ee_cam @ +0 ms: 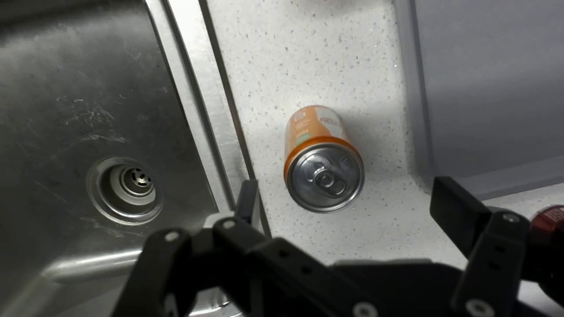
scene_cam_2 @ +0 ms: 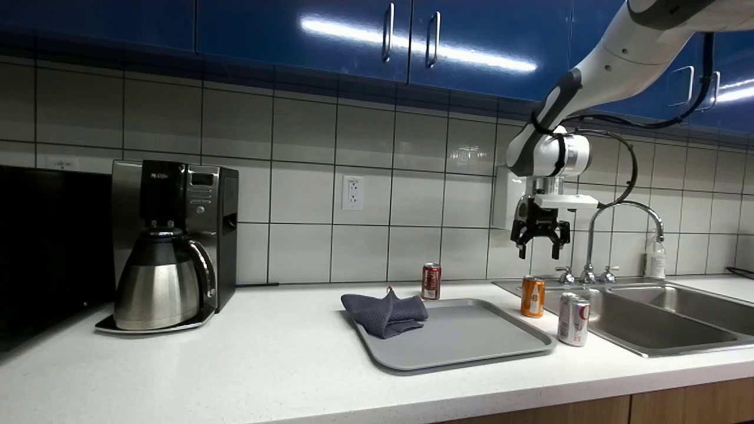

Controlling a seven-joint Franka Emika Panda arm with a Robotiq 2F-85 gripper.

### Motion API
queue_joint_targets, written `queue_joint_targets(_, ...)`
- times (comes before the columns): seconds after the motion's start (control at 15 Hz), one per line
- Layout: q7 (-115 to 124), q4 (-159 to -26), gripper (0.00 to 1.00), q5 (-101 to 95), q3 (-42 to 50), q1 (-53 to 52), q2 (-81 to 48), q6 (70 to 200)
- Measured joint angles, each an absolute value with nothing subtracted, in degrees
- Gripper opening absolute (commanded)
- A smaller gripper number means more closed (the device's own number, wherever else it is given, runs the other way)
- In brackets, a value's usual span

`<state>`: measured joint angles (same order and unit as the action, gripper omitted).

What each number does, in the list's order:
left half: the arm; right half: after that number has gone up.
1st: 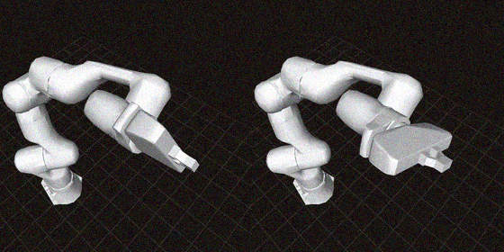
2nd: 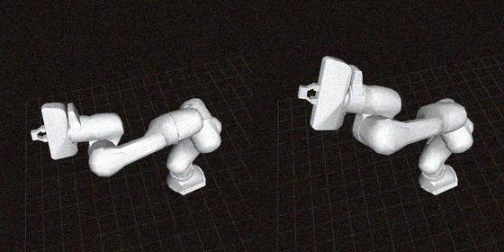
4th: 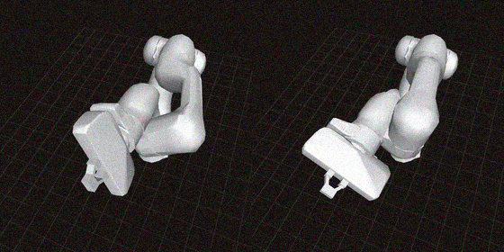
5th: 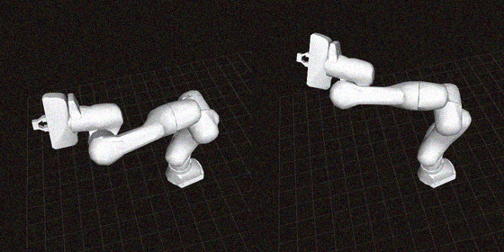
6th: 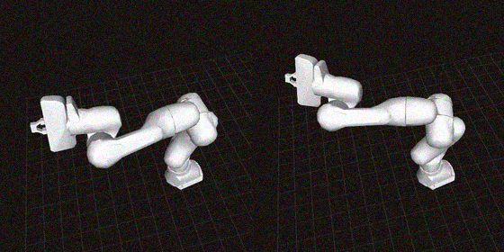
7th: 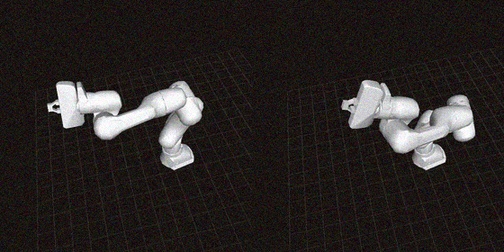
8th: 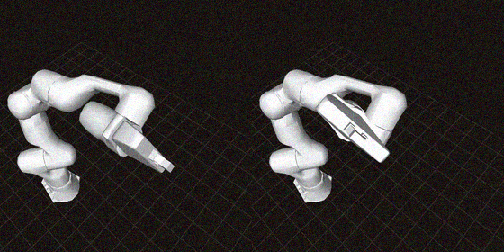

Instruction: Pick up the silver coke can and put it on the kitchen counter, pick up the orange fanta can and put it on the kitchen counter

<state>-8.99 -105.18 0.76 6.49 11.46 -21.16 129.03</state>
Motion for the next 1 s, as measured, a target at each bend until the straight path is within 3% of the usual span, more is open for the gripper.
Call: queue_joint_targets(1.0,-15.4,-127.2,1.0,1.6,6.4,8.8,0.1,129.1)
